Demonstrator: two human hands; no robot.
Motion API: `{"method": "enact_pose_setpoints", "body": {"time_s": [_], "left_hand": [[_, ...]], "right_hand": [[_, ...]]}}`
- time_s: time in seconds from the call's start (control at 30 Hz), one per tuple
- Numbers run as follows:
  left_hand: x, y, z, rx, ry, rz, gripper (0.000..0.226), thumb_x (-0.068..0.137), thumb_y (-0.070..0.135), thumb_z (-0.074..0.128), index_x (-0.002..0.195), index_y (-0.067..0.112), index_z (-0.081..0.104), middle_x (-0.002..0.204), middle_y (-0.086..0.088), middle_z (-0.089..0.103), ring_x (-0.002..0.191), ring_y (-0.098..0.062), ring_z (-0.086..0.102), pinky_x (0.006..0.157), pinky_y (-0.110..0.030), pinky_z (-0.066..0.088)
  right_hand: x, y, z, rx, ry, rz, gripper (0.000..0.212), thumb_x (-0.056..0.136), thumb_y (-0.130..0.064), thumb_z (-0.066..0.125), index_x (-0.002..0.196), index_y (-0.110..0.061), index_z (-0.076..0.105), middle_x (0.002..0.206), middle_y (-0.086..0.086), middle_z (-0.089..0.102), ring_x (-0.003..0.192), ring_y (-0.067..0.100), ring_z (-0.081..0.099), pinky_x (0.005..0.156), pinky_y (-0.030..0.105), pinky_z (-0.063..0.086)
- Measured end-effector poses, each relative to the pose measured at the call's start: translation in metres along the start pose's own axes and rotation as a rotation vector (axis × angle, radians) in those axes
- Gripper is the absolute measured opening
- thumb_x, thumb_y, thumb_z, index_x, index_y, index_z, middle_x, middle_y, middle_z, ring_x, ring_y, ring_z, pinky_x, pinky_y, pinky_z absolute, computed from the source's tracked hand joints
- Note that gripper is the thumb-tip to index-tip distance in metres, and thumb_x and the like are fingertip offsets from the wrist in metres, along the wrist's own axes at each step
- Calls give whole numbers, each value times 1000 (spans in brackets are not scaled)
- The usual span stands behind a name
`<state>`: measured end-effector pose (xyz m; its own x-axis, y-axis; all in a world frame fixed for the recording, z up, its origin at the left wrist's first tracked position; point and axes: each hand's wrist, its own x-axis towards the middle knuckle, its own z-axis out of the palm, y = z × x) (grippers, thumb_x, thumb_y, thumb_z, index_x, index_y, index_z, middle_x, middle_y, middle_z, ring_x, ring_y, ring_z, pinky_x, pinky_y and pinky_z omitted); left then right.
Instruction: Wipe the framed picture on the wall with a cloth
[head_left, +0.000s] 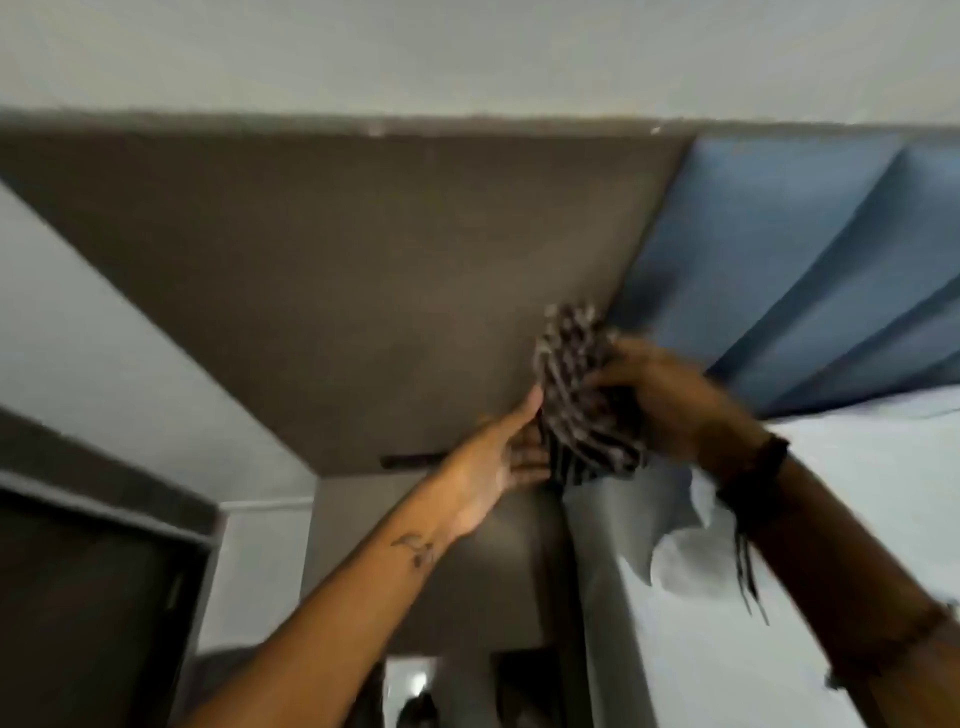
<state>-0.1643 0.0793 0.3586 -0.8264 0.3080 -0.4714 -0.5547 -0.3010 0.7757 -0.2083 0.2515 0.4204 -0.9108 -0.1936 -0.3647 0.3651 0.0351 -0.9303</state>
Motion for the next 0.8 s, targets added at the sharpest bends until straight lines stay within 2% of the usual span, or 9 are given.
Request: {"method": "enact_pose_setpoints", "body": {"time_s": [0.1, 0.17, 0.23, 0.33, 0.43, 0.5, 0.57, 0.67, 0.8], "left_hand": [[-3, -129, -63, -240, 95, -210, 47, 79, 45, 67, 114, 14, 68, 108, -8, 74, 97, -20, 71, 78, -33, 57], [0, -196, -88, -241, 254, -307, 31, 80, 31, 71, 105, 14, 70, 100, -7, 76, 92, -21, 72, 74, -32, 58], [5, -255, -107, -186, 411, -375, 22, 87, 12, 66, 109, 8, 70, 103, -13, 74, 96, -29, 70, 86, -41, 56], [28, -318, -134, -93, 515, -426, 25, 89, -11, 54, 111, -5, 62, 110, -22, 64, 107, -33, 59, 98, -42, 47], [72, -362, -155, -56, 557, -411, 25, 88, -16, 49, 102, 1, 62, 98, -16, 61, 93, -27, 57, 84, -35, 47], [108, -384, -162, -5, 575, -386, 19, 91, -3, 52, 102, 8, 63, 99, -7, 64, 92, -20, 59, 84, -34, 50], [141, -399, -170, 34, 578, -366, 25, 92, 8, 56, 115, 12, 62, 106, -2, 66, 94, -15, 62, 79, -26, 53], [177, -423, -189, 127, 491, -292, 38, 87, -2, 60, 121, 14, 59, 106, 3, 66, 83, 2, 62, 62, -12, 52], [190, -451, -205, 408, 468, -345, 58, 80, -2, 71, 131, 0, 45, 121, -16, 62, 105, -21, 62, 91, -37, 55]], "right_hand": [[6, 150, 45, -33, -14, 360, 37, 86, 15, 48, 121, 10, 61, 124, 31, 64, 111, 40, 63, 109, 52, 44], [5, 232, 65, 26, -52, 517, 31, 84, 18, 47, 111, 11, 62, 109, 27, 69, 97, 34, 66, 99, 46, 53], [3, 303, 79, 29, -53, 640, 24, 84, 20, 48, 101, 9, 60, 95, 23, 68, 90, 31, 66, 90, 42, 56], [13, 388, 81, -153, 54, 770, 28, 90, 7, 56, 118, 11, 57, 112, 28, 64, 98, 32, 61, 100, 50, 51], [41, 448, 75, -305, 108, 714, 18, 92, 5, 52, 107, 4, 62, 104, 22, 64, 95, 31, 61, 93, 45, 52], [67, 475, 71, -300, 164, 545, 14, 94, 8, 50, 98, 4, 63, 95, 18, 64, 93, 30, 61, 85, 39, 51], [91, 494, 66, -202, 254, 484, 15, 95, 1, 55, 102, -7, 65, 96, 12, 68, 93, 27, 66, 81, 33, 57], [122, 533, 55, -150, 301, 454, 30, 93, -4, 62, 114, -25, 61, 101, -4, 67, 92, 14, 65, 70, 20, 59], [139, 584, 41, -564, 191, 584, 54, 87, -12, 66, 138, -15, 48, 136, 12, 51, 115, 28, 57, 99, 28, 44]]}}
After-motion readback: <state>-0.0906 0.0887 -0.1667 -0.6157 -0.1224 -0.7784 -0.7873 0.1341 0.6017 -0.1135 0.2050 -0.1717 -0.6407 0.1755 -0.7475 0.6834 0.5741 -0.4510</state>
